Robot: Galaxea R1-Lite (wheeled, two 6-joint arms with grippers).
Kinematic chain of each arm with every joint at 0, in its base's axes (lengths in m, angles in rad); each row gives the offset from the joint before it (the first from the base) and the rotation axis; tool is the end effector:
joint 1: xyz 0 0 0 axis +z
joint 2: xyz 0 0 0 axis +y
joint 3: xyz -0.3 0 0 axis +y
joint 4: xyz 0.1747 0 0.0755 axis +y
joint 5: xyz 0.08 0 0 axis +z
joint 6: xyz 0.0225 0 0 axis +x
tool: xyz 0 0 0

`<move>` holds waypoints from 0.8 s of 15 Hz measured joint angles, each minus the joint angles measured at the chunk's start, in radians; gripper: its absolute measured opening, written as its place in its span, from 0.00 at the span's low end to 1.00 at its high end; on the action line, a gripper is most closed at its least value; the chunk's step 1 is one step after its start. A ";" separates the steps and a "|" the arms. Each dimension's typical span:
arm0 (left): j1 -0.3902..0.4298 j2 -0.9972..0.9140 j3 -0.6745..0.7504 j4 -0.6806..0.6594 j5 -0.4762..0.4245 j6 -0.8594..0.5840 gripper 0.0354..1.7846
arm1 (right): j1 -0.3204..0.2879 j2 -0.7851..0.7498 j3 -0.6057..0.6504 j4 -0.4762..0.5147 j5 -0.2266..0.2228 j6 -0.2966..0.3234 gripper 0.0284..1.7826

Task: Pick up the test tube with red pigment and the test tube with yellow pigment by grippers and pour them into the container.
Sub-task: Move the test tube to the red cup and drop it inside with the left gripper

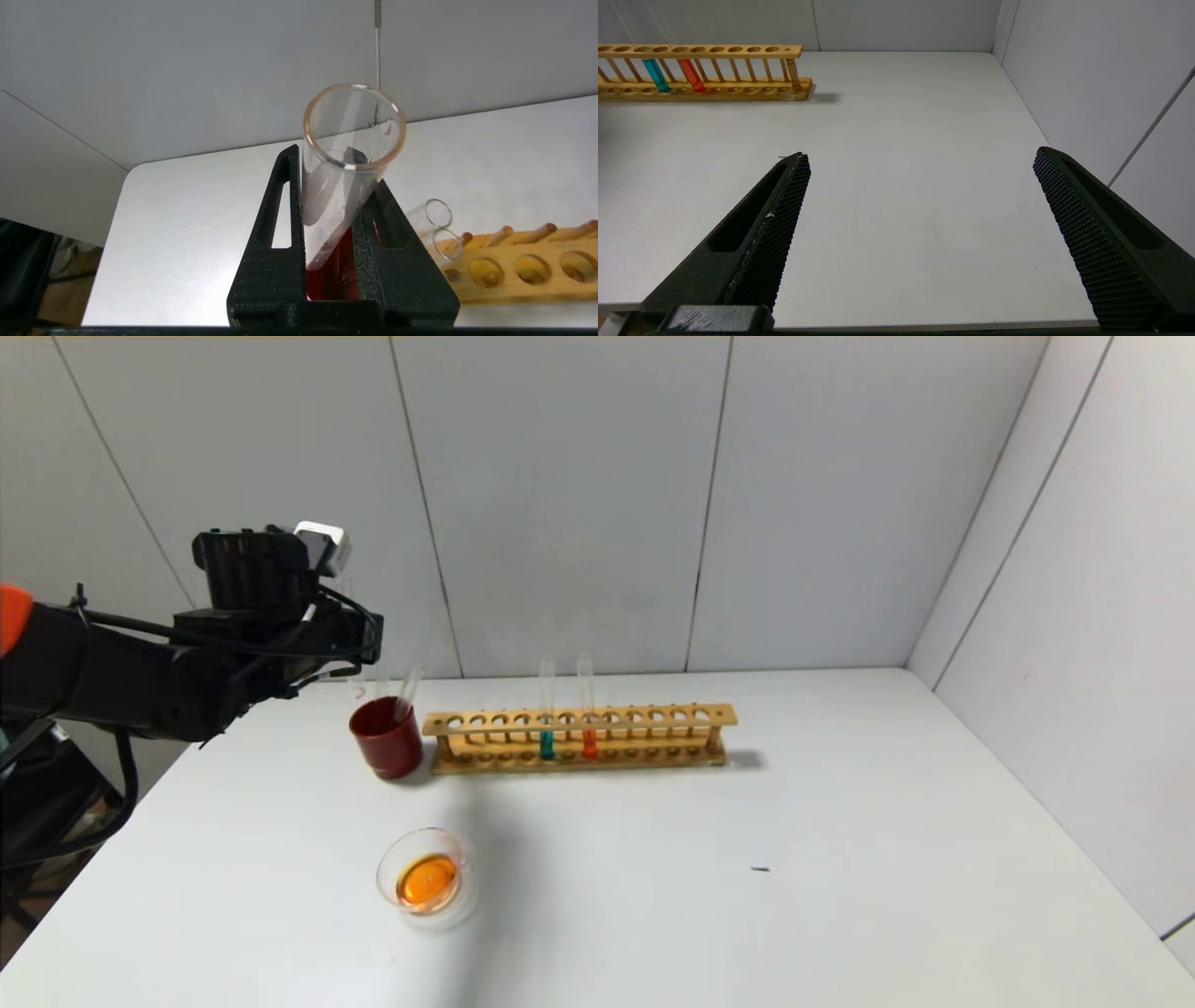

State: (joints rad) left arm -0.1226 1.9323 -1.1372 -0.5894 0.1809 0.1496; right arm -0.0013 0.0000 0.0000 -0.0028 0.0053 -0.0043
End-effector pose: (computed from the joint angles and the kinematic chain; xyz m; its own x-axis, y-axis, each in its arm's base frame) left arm 0.3799 -0.0427 0.1879 0.9777 0.0608 -0.2009 -0.0237 0.9830 0.1822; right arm -0.0228 0.0001 0.0758 1.0000 0.0040 0.0028 -0.0040 1.0000 -0.0043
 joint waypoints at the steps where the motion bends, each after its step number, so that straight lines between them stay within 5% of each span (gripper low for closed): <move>1: 0.000 0.014 0.000 -0.011 0.000 -0.020 0.17 | 0.000 0.000 0.000 0.000 0.000 0.000 0.98; 12: 0.004 0.065 0.092 -0.031 0.005 -0.135 0.17 | 0.000 0.000 0.000 0.000 0.000 0.000 0.98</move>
State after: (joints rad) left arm -0.1183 1.9970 -1.0449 -0.6204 0.1855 0.0143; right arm -0.0017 0.0000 0.0000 -0.0028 0.0057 -0.0043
